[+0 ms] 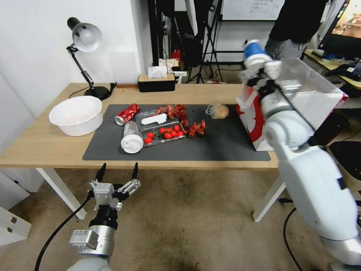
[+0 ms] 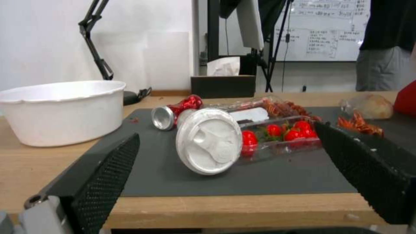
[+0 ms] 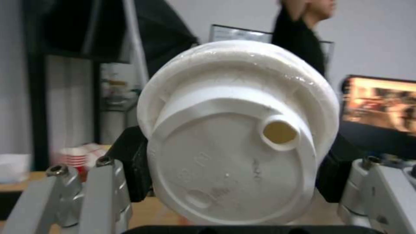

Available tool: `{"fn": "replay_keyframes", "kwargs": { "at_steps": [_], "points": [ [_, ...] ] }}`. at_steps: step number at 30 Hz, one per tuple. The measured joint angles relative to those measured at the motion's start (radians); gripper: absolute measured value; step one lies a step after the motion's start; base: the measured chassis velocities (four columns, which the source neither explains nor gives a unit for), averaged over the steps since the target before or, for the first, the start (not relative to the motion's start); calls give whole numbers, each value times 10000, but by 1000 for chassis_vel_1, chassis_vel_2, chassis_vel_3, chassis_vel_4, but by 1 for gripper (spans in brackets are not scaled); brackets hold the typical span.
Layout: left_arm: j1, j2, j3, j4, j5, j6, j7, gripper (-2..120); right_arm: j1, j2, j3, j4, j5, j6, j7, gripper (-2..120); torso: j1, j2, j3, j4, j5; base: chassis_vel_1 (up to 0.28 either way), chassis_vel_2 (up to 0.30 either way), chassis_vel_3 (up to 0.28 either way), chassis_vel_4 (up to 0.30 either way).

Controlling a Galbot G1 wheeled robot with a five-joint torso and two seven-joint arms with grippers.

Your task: Pick up the trash from the table and place it into the takeout bag.

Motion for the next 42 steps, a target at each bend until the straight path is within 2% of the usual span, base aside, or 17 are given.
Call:
{"fn": "replay_keyframes", "kwargs": {
  "at_steps": [10,13,14,17,24,33,42],
  "points": [
    [26,-17,23,0,31,5,0,100,-206,-502,738,228,187,-778,779,68,0,0,-1,0,-2,0,0,0,0],
    [35,-68,87,2,91,8,4,100,-429,-588,952,148,302,-948,810,86,0,0,0,1,-1,0,0,0,0],
    [35,-68,87,2,91,8,4,100,-429,-588,952,148,302,-948,810,86,0,0,0,1,-1,0,0,0,0],
    [86,-92,16,-48,117,10,7,100,-614,-523,1054,100,360,-952,763,99,0,0,0,1,-1,0,0,0,0],
    [151,-120,-17,-91,117,1,7,100,-643,-517,1051,105,373,-934,661,100,-1,0,0,1,-2,0,0,0,0],
    [127,-110,-32,-101,116,-3,12,100,-705,-581,1062,470,785,-459,589,100,0,0,0,1,-2,0,0,0,0],
    [41,-98,-27,-61,96,-2,12,100,-1312,-610,1045,1370,1340,53,-227,100,-1,0,0,1,-3,0,0,0,0]
  ]
}}
